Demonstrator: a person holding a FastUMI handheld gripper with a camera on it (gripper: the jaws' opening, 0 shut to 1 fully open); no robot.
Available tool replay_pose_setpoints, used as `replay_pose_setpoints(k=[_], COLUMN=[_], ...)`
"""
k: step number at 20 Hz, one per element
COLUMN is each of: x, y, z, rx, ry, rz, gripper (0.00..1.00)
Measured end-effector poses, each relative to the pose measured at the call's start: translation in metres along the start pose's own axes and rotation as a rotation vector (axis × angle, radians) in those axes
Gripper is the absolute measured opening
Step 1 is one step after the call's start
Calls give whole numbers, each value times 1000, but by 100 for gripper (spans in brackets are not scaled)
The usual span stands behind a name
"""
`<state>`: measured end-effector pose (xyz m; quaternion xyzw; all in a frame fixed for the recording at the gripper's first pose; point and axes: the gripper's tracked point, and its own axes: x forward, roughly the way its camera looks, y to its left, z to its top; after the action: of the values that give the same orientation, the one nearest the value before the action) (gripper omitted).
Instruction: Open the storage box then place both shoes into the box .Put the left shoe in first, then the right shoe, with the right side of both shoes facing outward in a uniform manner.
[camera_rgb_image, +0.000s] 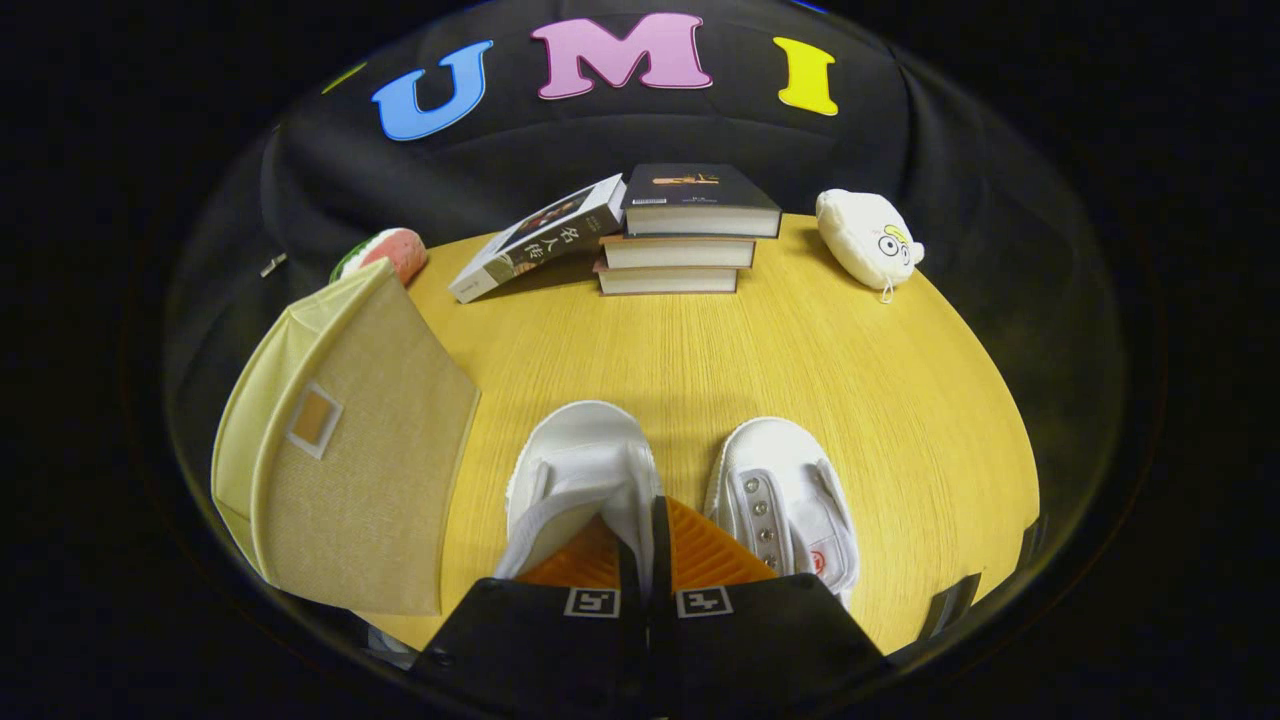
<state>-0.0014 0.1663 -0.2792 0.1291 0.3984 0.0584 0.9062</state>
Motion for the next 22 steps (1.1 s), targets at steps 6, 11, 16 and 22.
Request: replay_pose_setpoints(k=[6,11,16,22], x=[-51,-73,-69,-27], y=[35,104,184,245], z=[59,99,93,65], rx=[77,152,160,133], ry=[-32,-11,107,243], rz=[21,101,176,161], gripper=[6,6,6,6])
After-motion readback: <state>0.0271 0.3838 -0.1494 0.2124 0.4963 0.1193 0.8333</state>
